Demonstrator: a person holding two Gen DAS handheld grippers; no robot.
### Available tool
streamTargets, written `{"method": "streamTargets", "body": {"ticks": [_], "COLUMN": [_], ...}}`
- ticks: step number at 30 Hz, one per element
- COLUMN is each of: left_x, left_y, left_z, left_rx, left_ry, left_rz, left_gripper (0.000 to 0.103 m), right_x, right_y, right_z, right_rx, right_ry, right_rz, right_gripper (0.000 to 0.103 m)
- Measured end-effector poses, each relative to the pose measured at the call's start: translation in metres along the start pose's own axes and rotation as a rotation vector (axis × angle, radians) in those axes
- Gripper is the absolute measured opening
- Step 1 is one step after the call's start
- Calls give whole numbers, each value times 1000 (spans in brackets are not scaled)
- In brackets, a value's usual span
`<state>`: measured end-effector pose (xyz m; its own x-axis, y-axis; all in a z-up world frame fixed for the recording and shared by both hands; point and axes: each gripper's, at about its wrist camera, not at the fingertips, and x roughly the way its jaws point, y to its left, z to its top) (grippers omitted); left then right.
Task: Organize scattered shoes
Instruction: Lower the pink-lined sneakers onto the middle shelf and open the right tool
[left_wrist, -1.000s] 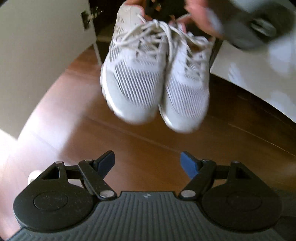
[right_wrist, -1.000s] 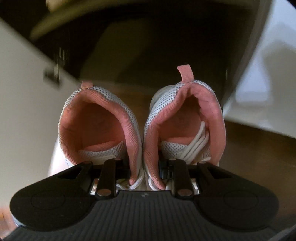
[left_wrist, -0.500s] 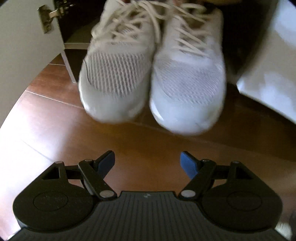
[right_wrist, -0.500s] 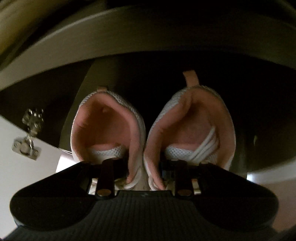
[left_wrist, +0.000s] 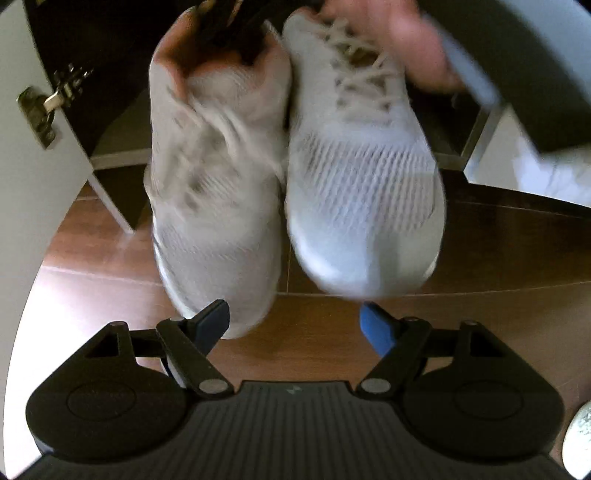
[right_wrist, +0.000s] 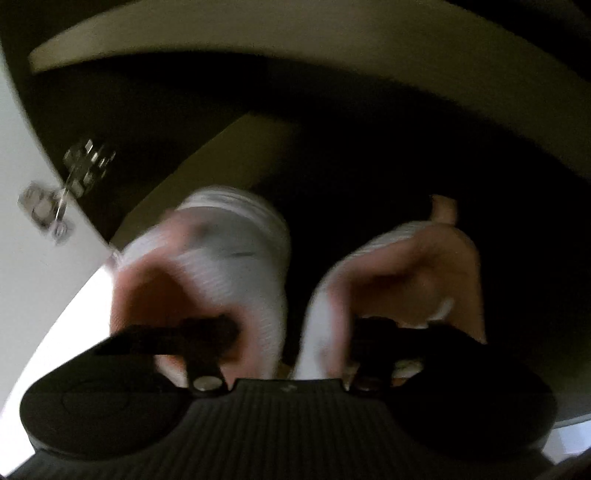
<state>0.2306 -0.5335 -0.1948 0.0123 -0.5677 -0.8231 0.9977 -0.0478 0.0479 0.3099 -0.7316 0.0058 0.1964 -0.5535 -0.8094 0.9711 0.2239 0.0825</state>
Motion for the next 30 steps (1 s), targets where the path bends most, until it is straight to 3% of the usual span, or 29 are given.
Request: {"method": "streamTargets", "body": {"ticks": [5, 9, 13, 15, 16, 18, 22, 26, 28, 29, 30], "left_x": [1, -15, 12, 28, 34, 41, 34, 23, 21, 19, 18], "left_y": [-7, 8, 14, 5, -1, -5, 1, 3, 7, 10, 12], "left_z": [-5, -22, -35, -30, -26, -18, -3, 6, 13, 15, 17], "left_rx": [46, -65, -89, -7, 25, 49, -74, -54, -48, -43, -33], "left_ry": [18, 11, 102, 87, 70, 36, -10, -20, -13, -14, -16], "left_rz": [-8, 10, 41, 35, 35, 36, -4, -19, -24, -21, -19], "left_gripper": [82, 84, 84, 84, 84, 84, 83, 83, 83, 83, 83], "right_x": [3, -5, 5, 10, 7, 9, 12, 8, 0, -4, -9], "right_y": [-5, 0, 5, 7, 10, 8, 4, 3, 7, 9, 14], "right_z": [0, 0, -10, -16, -34, -32, -26, -22, -24, -26, -31], "right_rx": [-5, -81, -78, -67, -71, -75, -108, -153, -193, -219, -270], "right_ry": [-57, -131, -158, -172, -178, -185, -192, -183, -224, -252, -307], "right_rz": [-2, -8, -27, -50, -60, -73, -87, -91, -160, -193, -231], "right_gripper": [26, 26, 25, 25, 25, 25, 28, 40, 49, 73, 87]}}
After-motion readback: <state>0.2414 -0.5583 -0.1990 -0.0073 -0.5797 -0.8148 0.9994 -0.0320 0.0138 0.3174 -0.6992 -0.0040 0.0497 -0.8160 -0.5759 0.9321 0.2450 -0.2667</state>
